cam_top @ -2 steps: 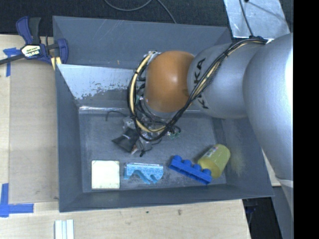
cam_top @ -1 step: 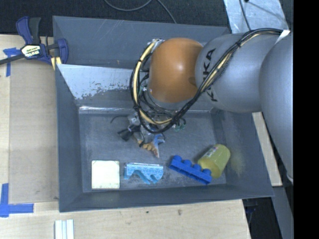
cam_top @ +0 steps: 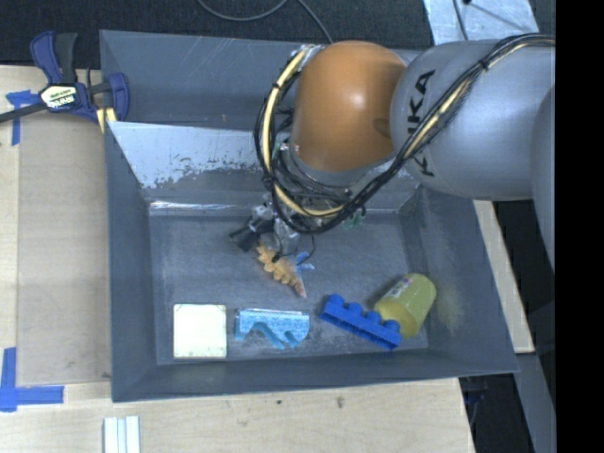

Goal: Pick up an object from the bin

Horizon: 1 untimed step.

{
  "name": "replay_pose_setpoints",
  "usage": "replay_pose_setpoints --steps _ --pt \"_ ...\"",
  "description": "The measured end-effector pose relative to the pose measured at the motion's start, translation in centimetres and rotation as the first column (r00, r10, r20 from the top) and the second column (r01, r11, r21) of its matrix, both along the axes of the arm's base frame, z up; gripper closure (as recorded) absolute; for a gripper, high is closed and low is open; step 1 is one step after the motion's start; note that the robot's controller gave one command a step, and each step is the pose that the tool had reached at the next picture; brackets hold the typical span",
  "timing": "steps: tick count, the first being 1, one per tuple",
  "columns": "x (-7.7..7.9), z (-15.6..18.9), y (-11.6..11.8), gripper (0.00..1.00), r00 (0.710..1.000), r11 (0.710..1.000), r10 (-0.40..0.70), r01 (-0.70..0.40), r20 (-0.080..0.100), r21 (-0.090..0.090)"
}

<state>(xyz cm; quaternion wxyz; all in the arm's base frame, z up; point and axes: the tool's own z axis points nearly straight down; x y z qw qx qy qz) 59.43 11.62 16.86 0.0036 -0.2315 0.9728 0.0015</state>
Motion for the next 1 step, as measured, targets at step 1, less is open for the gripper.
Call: replay_pose_setpoints --steps 1 --pt "-0.48 4.65 -0.71 1.00 1.000 1.000 -0.012 0.012 -0.004 -0.001"
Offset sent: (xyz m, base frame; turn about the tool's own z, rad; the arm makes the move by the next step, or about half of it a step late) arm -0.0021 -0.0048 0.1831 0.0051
